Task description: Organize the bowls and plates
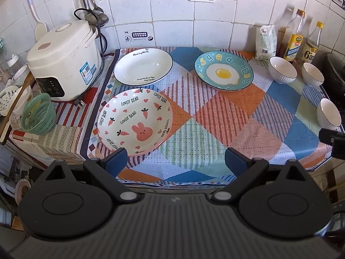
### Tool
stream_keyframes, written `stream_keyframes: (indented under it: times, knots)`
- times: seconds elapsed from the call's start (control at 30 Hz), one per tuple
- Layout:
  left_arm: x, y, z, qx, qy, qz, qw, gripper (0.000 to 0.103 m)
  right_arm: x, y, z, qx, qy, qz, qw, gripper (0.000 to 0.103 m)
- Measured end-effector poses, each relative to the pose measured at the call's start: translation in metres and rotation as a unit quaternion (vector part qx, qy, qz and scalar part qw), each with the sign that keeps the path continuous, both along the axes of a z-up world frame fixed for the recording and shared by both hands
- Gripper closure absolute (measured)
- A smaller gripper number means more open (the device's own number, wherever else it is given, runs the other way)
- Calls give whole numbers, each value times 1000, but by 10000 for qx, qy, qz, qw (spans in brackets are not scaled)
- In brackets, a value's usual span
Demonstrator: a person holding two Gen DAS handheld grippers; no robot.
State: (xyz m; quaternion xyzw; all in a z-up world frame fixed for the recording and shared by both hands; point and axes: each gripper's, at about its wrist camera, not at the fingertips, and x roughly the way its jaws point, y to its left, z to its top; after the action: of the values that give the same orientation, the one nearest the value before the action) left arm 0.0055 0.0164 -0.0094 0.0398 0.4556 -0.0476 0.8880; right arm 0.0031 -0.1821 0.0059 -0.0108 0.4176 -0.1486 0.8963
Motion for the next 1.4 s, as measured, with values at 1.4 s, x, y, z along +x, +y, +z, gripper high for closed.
stream_keyframes:
  times: [1.4]
  knots:
    - [24, 63, -14, -454, -539, 277, 9971, 5, 19, 21, -16, -62, -1405, 1184, 9830, 0]
